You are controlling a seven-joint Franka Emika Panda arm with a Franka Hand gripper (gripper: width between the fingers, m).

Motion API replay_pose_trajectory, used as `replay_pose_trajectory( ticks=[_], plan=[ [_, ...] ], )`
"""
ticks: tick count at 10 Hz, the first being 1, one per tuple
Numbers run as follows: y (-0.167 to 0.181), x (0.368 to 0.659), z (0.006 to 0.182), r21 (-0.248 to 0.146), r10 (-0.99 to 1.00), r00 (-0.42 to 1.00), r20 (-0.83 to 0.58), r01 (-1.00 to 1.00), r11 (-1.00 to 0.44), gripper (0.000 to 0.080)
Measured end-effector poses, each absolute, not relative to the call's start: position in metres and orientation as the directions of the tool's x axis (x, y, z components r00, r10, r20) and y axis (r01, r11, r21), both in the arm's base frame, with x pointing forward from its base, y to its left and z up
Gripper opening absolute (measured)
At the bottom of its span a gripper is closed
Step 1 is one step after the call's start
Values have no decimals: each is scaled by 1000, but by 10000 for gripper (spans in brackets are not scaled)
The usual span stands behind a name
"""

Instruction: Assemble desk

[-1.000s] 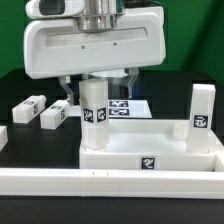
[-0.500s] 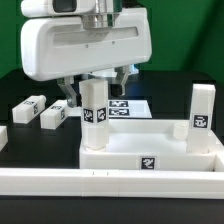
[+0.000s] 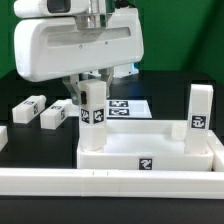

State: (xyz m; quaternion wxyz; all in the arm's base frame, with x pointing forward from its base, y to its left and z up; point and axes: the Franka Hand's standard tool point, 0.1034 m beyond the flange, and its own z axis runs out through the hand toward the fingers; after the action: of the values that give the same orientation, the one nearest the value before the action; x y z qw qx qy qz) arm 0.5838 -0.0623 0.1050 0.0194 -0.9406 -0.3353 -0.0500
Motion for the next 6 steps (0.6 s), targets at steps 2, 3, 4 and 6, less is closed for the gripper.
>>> replay_pose_trajectory(
  ticks=[2, 3, 4, 6],
  plan=[
    [-62, 584, 105, -5, 614, 782, 107, 618, -786, 288],
    [-62, 584, 105, -8, 602, 791, 107, 606, -796, 288],
    [-63, 583, 105, -16, 567, 817, 108, 571, -821, 288],
    [-66, 581, 105, -56, 434, 896, 91, 440, -896, 289]
  ],
)
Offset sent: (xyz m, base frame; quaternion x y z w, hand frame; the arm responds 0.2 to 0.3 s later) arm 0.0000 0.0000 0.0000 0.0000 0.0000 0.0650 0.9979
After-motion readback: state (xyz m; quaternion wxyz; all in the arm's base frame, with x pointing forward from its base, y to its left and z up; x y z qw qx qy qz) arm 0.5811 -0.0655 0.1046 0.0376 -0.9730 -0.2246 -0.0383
